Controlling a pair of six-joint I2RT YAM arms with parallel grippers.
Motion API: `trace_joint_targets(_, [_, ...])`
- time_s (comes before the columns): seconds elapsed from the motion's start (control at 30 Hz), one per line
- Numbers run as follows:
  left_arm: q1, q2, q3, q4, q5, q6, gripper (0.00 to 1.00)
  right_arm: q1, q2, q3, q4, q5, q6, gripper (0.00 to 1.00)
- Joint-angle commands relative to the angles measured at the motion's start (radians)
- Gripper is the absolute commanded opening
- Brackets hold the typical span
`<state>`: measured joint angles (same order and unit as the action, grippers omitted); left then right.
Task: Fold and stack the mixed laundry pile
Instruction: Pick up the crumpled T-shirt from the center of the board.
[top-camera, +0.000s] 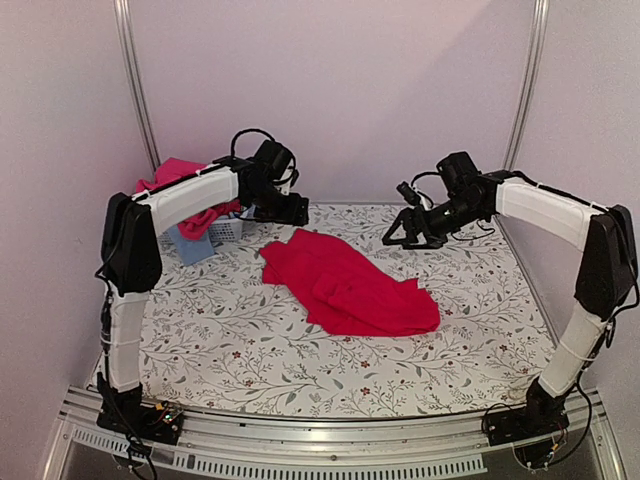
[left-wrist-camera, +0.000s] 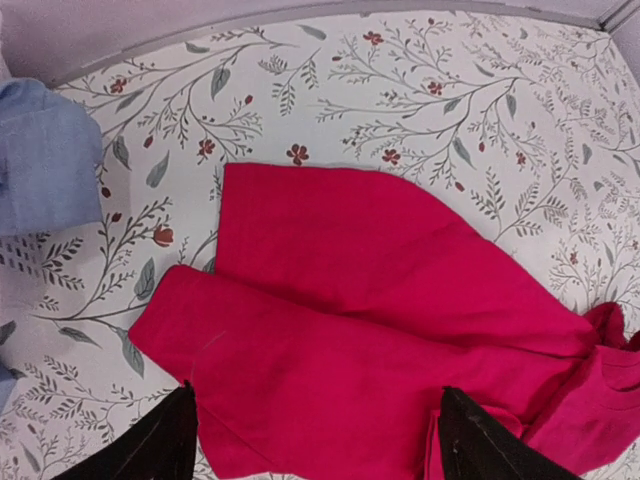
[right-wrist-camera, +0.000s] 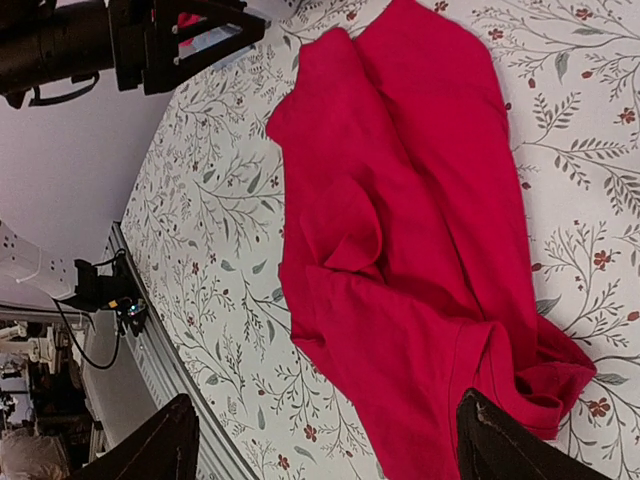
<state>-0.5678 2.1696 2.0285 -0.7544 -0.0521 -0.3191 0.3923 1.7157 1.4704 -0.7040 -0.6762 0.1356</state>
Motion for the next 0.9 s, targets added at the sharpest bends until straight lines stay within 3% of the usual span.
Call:
trace_joint_targets(0.0, [0.028,0.065,-0.019,-0.048,0.009,-0.048,0.82,0.111,0.073,0.013,-0.034,0.048,-0.086,0.88])
trace_joint_targets(0.4, [0.091,0.153,-0.118,-0.06,-0.05,-0.092,0.81,0.248,0.305,0.095,-0.025,0.18,-0.125,0.87])
trace_joint_targets(0.7, [0.145,0.144,-0.232,0.058,-0.045,-0.161,0.79,0.277,0.379,0.011,-0.051,0.348,-0.113,0.8])
trace_joint_targets(0.87, [0.162,0.142,-0.24,0.161,-0.02,-0.209,0.72,0.276,0.357,-0.063,-0.038,0.412,-0.101,0.75])
